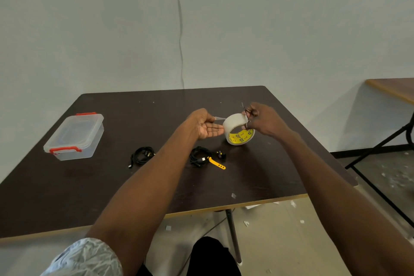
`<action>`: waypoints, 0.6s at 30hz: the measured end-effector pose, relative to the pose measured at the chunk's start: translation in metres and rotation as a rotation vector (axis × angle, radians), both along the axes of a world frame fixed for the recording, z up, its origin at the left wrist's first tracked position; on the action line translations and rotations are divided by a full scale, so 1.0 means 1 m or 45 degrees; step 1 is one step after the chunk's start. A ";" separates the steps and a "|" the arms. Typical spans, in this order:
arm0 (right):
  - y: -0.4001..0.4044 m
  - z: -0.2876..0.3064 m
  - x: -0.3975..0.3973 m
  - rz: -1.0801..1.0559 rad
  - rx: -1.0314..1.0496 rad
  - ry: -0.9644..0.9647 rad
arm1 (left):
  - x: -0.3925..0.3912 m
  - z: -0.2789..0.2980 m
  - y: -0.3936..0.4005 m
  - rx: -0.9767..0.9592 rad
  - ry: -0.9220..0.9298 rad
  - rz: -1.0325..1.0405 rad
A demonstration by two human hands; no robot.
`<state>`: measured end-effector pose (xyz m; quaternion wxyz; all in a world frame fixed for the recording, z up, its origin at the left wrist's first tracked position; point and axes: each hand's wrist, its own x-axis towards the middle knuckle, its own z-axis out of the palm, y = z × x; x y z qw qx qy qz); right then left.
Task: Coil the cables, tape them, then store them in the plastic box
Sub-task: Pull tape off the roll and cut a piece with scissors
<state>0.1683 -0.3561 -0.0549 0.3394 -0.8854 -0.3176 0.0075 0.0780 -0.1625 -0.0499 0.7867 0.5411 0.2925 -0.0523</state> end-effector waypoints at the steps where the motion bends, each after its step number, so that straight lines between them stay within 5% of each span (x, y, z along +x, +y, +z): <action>1: 0.000 0.000 0.000 -0.003 0.004 0.010 | -0.001 0.000 0.000 -0.008 -0.003 0.001; 12: -0.003 0.001 0.005 0.013 0.031 0.138 | -0.001 0.002 -0.001 0.008 -0.003 -0.034; 16: -0.001 0.012 -0.016 -0.129 0.431 0.162 | 0.000 0.003 -0.001 0.018 -0.004 -0.033; 18: 0.003 0.021 -0.036 -0.052 0.663 0.436 | 0.000 0.004 -0.001 0.020 -0.005 -0.036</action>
